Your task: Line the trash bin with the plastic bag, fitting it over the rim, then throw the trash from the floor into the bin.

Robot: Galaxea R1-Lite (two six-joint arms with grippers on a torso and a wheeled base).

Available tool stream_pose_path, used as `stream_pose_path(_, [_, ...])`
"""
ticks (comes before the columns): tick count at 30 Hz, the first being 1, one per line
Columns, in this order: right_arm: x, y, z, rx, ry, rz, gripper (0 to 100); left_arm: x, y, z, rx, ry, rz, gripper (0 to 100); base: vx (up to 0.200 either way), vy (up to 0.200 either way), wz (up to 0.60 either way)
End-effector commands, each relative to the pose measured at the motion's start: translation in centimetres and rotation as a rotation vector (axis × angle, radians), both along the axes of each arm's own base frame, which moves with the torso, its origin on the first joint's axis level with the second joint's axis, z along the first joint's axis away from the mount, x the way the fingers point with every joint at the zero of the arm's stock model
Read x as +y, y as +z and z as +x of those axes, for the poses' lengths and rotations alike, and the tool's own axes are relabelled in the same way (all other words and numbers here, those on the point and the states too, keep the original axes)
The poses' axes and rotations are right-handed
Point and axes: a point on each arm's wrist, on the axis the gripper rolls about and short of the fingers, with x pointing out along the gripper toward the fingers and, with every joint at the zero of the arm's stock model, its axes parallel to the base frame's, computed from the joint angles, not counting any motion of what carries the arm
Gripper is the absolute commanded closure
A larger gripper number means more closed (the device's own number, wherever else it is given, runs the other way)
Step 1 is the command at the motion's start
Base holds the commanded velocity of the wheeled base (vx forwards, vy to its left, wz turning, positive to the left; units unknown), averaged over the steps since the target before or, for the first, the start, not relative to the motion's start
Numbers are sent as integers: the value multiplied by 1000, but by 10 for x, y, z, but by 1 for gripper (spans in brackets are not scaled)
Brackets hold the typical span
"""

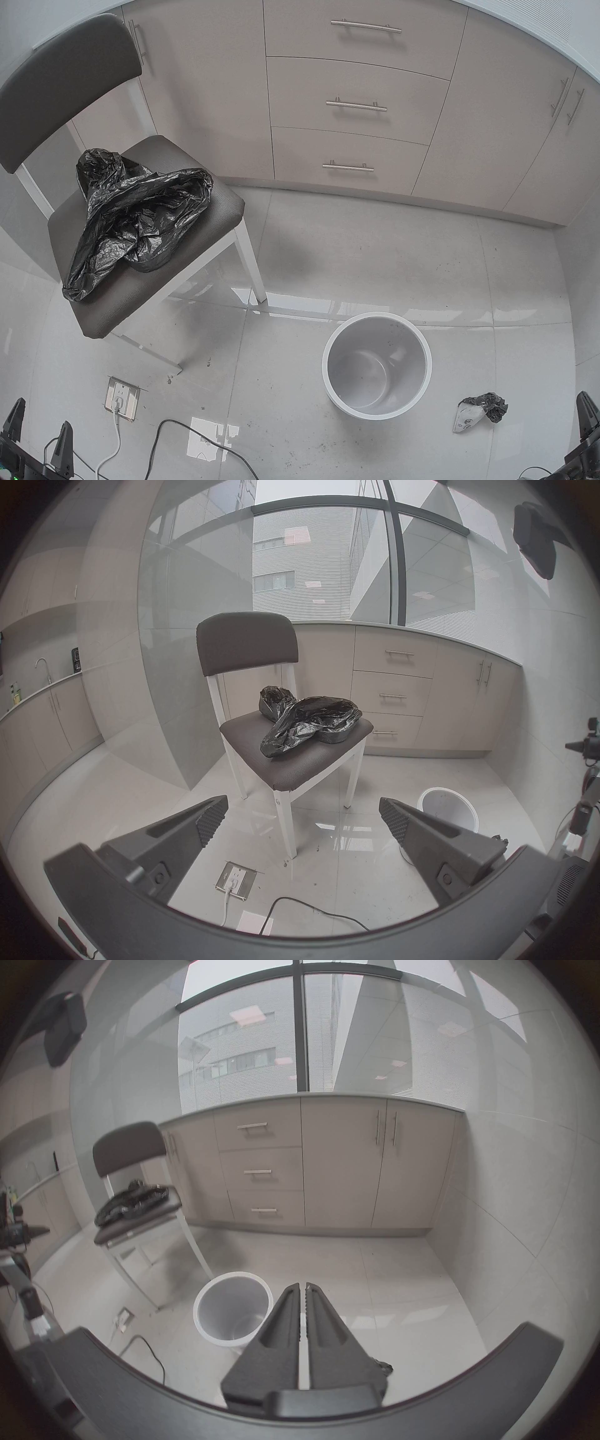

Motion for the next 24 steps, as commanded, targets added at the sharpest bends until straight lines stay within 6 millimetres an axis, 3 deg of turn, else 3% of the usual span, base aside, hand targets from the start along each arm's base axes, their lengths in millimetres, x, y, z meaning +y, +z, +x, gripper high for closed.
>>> stream_pose_path(1, [-3, 169, -26, -319, 99, 261, 100, 0, -3, 0, -9, 1, -3, 0, 0, 0, 0])
stream_pose_path(2, [-3, 189, -25, -315, 116, 237, 100, 0, 12, -3, -48, -1, -20, 0, 0, 0, 0])
stream_pose_path(3, [-3, 189, -25, -315, 116, 237, 100, 0, 12, -3, -48, -1, -20, 0, 0, 0, 0])
stream_pose_path(4, [-2, 198, -11, -236, 154, 179, 100, 0, 63, -16, -158, -18, -104, 0, 0, 0, 0])
stream_pose_path(7, [2, 193, 21, -112, 222, 183, 100, 2, 122, -13, -122, -78, -201, 0, 0, 0, 0])
stream_pose_path(10, [7, 180, 50, -44, 287, 245, 100, 3, 144, -3, -85, -114, -195, 0, 0, 0, 0])
stream_pose_path(12, [13, 168, 82, -23, 323, 320, 100, 0, 163, 18, -60, -124, -149, 0, 0, 0, 0])
stream_pose_path(13, [13, 168, 82, -23, 323, 320, 100, 0, 163, 18, -60, -124, -149, 0, 0, 0, 0])
stream_pose_path(14, [16, 158, 103, -19, 331, 353, 100, -2, 178, 37, -47, -127, -127, 0, 0, 0, 0])
stream_pose_path(16, [19, 151, 116, -9, 332, 359, 100, -3, 187, 51, -40, -131, -116, 0, 0, 0, 0])
stream_pose_path(17, [21, 143, 129, 6, 328, 359, 100, -6, 199, 71, -27, -136, -98, 0, 0, 0, 0])
stream_pose_path(21, [25, 128, 148, 70, 328, 372, 100, -16, 226, 124, 17, -203, -21, 0, 0, 0, 0])
stream_pose_path(22, [25, 128, 148, 70, 328, 372, 100, -16, 226, 124, 17, -203, -21, 0, 0, 0, 0])
stream_pose_path(24, [29, 120, 152, 120, 342, 398, 100, -29, 244, 169, 44, -254, 37, 0, 0, 0, 0])
